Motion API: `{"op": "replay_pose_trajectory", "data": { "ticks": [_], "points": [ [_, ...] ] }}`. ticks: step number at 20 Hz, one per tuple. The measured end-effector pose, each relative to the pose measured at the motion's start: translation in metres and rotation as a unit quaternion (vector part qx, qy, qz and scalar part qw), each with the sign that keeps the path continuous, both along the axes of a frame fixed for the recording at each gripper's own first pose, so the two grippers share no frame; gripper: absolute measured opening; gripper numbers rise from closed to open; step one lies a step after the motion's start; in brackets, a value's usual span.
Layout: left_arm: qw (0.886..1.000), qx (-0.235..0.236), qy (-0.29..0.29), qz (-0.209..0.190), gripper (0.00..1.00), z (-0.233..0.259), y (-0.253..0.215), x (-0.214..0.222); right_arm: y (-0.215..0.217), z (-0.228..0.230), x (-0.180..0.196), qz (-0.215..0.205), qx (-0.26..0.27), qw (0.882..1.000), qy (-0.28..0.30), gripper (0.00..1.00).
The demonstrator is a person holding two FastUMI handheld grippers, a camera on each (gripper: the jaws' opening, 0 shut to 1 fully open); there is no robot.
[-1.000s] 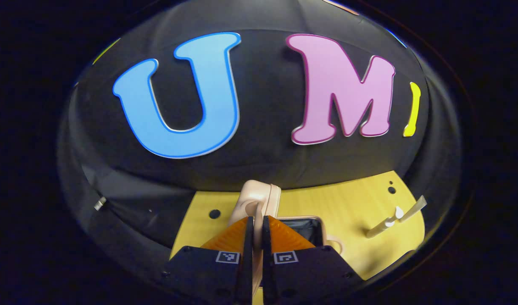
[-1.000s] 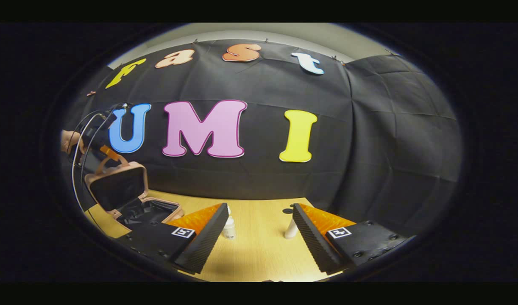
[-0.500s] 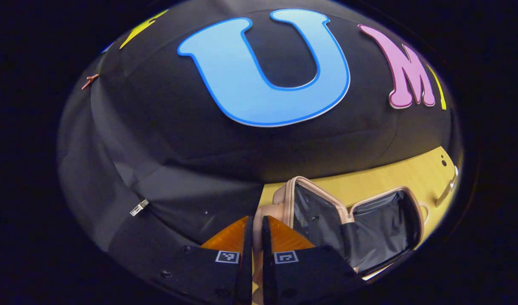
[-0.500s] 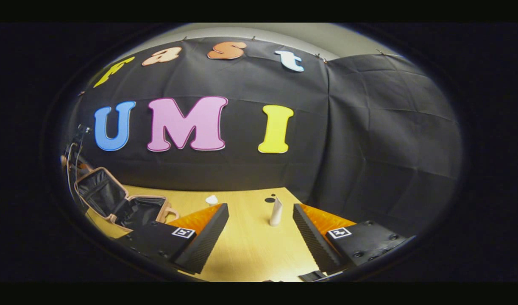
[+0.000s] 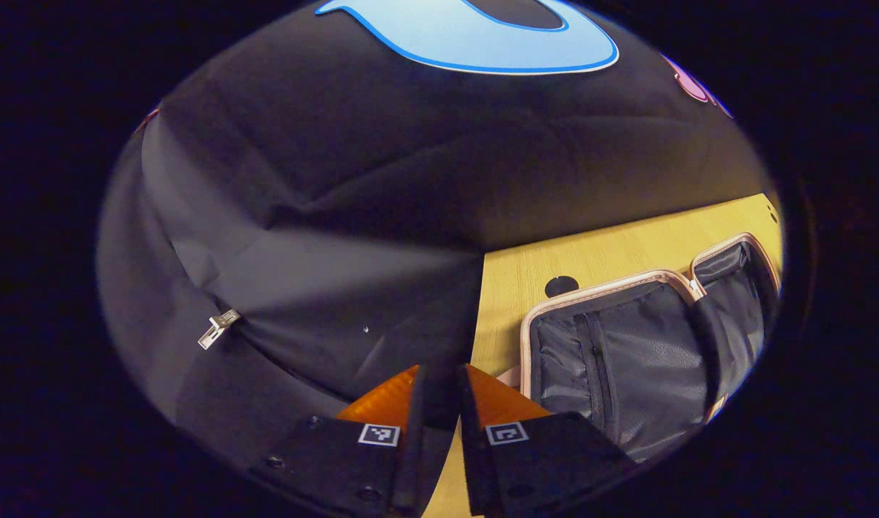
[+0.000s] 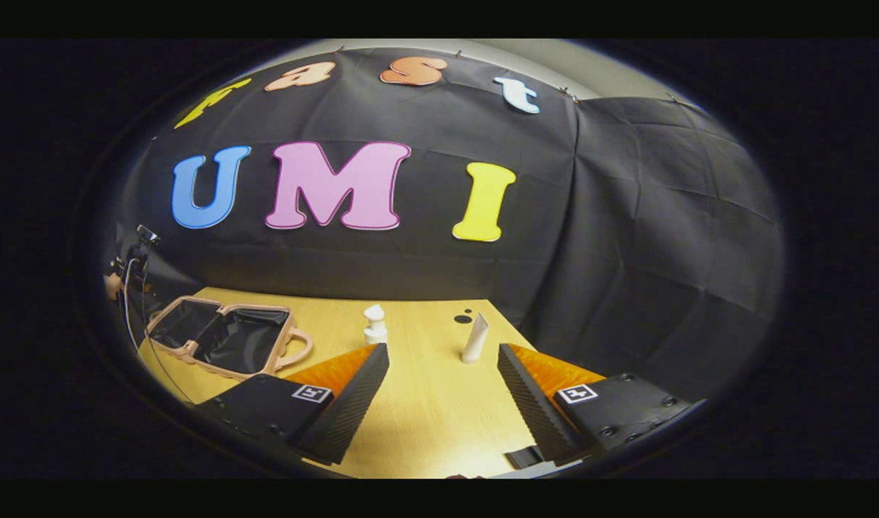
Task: First open the suitcase, pack the skin care products into it, and then close the suitcase.
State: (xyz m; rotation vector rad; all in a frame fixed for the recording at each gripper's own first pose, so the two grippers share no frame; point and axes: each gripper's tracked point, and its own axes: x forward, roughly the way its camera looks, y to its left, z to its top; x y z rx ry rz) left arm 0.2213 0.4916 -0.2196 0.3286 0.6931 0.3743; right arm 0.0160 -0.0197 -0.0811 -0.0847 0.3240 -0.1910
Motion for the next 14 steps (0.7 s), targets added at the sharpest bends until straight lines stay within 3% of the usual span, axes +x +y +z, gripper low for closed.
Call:
{"op": "replay_pose_trajectory", "data": {
  "ticks": [1,2,3,4,5,8,12,14],
  "points": [
    [1.0,-0.01,-0.019,-0.011,0.32,0.006,-0.015,0.0,0.001,0.002,0.001,0.0,0.0,1.0,-0.008,0.97],
    [0.998,-0.026,-0.042,-0.036,0.43,0.018,-0.037,0.003,0.003,0.001,0.002,0.001,0.0,1.0,-0.009,0.97],
    [0.995,-0.034,-0.068,-0.058,0.63,0.034,-0.059,0.004,0.002,0.0,0.003,0.0,0.001,1.0,-0.009,0.97],
    [0.992,-0.037,-0.091,-0.083,0.75,0.051,-0.088,0.006,0.0,0.002,0.005,-0.002,0.003,1.0,-0.014,0.97],
    [0.987,-0.036,-0.115,-0.106,0.96,0.068,-0.118,0.006,-0.004,0.005,0.007,-0.007,0.003,1.0,-0.022,0.97],
    [0.972,-0.053,-0.164,-0.163,0.97,0.103,-0.208,-0.003,-0.022,0.009,0.011,-0.018,0.003,0.999,-0.036,0.97],
    [0.951,-0.102,-0.212,-0.202,0.97,0.128,-0.326,-0.011,-0.045,0.003,0.021,-0.021,0.015,0.999,-0.038,0.93],
    [0.939,-0.131,-0.226,-0.223,0.97,0.133,-0.382,-0.013,-0.058,-0.003,0.03,-0.02,0.021,0.999,-0.037,0.97]
  ]
}}
